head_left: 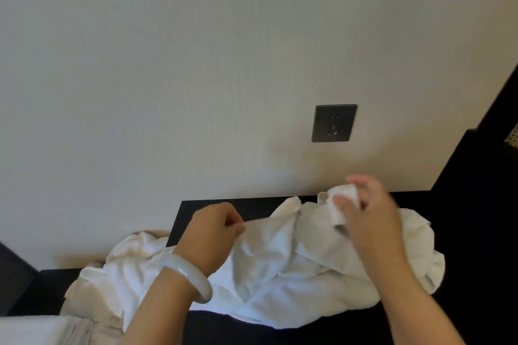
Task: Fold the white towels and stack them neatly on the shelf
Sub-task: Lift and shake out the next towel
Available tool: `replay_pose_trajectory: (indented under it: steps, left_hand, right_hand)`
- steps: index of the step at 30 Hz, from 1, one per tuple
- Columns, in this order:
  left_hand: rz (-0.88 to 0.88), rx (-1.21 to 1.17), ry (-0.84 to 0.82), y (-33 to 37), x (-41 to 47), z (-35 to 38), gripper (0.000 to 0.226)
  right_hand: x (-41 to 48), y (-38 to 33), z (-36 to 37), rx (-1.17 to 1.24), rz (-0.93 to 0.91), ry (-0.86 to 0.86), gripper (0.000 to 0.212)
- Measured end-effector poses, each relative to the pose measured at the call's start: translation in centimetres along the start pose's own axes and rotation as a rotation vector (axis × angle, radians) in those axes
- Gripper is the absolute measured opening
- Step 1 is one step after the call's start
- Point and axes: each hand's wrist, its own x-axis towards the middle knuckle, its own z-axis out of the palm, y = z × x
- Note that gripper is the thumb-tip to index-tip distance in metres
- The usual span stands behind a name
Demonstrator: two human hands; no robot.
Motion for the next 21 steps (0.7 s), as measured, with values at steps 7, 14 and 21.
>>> replay_pose_trajectory:
  steps: [7, 14, 21]
  left_hand:
    - [0.054, -0.836, -0.125, 6.7, -2.6, -1.9, 0.005]
    - [0.039, -0.810, -0.287, 8.7, -5.3, 1.7, 0.020]
    - [0.060, -0.779, -0.384, 10.1, -8.3, 4.5, 0.011]
  right_hand:
    - [-2.9, -6.3, -1.9, -0.267, -0.291, -0.200, 0.018]
    - [-6.6, -2.4, -2.9, -0.009, -0.002, -0.076, 0.026]
    - [-9.3, -2.7, -6.3, -0.056, 0.083, -0.116, 0.017]
